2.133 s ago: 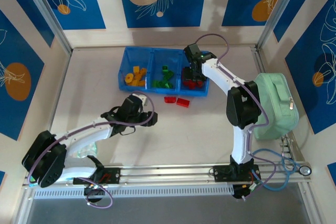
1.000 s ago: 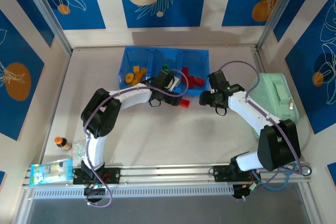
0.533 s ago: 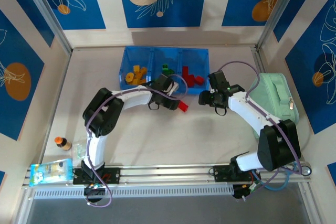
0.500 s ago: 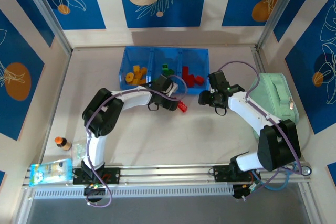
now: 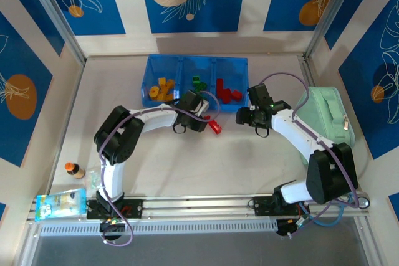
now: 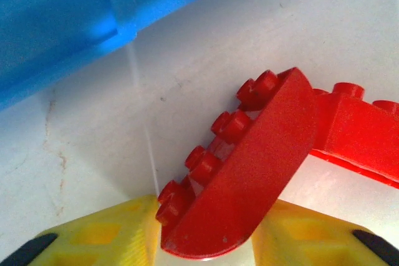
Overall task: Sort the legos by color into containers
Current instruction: Pick up the lego from the center of the table, then place the lego in the container.
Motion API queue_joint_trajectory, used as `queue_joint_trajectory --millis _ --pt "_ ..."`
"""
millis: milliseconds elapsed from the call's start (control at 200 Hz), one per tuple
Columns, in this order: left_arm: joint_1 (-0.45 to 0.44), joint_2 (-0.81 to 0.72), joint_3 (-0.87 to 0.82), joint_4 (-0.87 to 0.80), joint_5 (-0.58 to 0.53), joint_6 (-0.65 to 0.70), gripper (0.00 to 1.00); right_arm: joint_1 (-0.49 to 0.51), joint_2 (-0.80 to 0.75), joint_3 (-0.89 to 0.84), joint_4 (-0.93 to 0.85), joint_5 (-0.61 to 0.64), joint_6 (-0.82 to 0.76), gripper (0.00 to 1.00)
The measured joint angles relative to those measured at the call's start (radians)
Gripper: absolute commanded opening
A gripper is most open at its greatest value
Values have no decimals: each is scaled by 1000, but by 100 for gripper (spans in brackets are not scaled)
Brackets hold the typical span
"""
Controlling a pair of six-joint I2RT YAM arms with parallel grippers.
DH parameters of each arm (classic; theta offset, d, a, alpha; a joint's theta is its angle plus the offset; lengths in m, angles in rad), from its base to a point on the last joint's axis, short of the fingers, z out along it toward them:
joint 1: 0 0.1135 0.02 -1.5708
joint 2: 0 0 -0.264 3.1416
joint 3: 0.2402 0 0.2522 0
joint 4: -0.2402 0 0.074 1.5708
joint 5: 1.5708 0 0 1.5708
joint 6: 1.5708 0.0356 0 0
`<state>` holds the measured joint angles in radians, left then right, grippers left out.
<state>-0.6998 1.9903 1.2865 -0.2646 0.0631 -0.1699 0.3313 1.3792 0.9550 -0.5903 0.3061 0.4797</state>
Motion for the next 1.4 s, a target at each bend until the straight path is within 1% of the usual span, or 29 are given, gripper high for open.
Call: queue_joint_trajectory --millis 260,485,655,826,916,1006,1196,1401 --pt "-1 -2 11 -9 16 30 28 -3 -13 -20 0 0 0 67" --pt "-5 -68 -22 -9 43 50 20 -5 -13 -29 4 0 0 68" --pt "-6 -131 -26 -10 66 50 19 -5 -15 -39 8 0 1 68" --pt "-8 -183 -8 -18 68 49 20 -20 -37 -66 15 0 11 67" --pt "-9 -182 58 -44 67 49 20 -33 -51 -75 14 0 19 67" --pt "-10 -154 179 -75 67 49 20 -39 -60 -75 15 0 24 67" --pt "-10 13 492 -125 55 48 22 -39 -92 -89 14 -1 27 67" --pt "-10 192 698 -215 14 44 27 -39 -156 -129 10 -4 27 67"
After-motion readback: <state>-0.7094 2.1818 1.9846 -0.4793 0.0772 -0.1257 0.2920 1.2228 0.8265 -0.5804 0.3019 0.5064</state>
